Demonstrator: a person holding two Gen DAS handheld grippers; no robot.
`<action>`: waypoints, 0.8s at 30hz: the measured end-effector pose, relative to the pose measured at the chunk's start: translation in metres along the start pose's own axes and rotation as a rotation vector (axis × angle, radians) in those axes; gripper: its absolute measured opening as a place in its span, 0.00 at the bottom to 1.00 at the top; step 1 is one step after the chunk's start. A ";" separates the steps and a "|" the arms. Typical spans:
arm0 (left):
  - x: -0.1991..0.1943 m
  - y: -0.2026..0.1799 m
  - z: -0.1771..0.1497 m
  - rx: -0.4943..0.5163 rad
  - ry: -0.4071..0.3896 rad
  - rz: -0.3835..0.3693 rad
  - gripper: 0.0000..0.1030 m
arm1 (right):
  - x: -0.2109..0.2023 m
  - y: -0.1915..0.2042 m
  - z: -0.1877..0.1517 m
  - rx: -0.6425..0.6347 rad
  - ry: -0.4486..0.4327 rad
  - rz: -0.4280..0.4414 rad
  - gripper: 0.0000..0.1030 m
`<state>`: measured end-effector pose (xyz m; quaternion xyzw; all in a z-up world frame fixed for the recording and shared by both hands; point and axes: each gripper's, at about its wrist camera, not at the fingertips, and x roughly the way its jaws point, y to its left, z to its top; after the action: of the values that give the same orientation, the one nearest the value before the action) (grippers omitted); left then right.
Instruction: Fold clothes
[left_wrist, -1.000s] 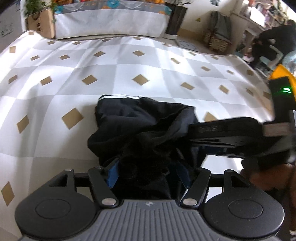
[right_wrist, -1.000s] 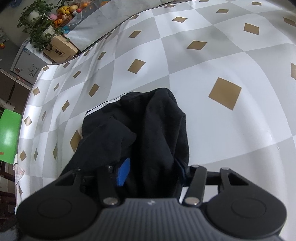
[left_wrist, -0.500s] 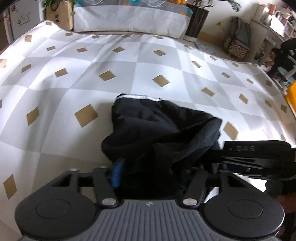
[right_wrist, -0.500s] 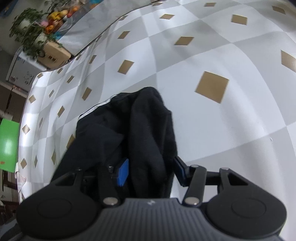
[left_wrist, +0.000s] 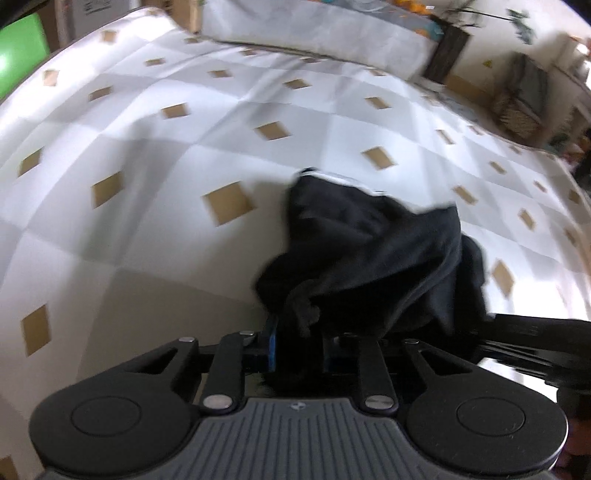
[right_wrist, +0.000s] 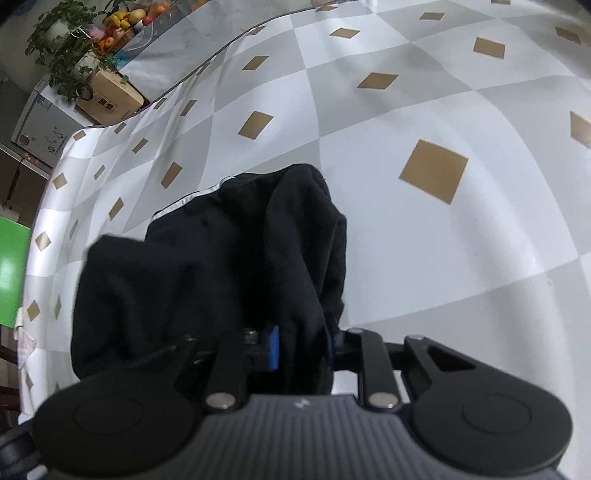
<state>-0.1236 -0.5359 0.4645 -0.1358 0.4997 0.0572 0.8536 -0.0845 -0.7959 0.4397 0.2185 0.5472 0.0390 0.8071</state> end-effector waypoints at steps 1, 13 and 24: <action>0.001 0.005 0.000 -0.017 0.005 0.017 0.19 | -0.001 0.000 0.000 -0.007 -0.005 -0.017 0.19; 0.010 0.040 -0.006 -0.103 0.086 0.076 0.19 | -0.026 -0.032 0.010 0.055 -0.070 -0.125 0.25; 0.000 0.012 0.003 -0.111 0.087 -0.075 0.38 | -0.046 -0.006 0.016 -0.085 -0.142 0.082 0.46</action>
<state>-0.1238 -0.5231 0.4639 -0.2040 0.5270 0.0471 0.8237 -0.0891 -0.8201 0.4820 0.2085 0.4769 0.0797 0.8501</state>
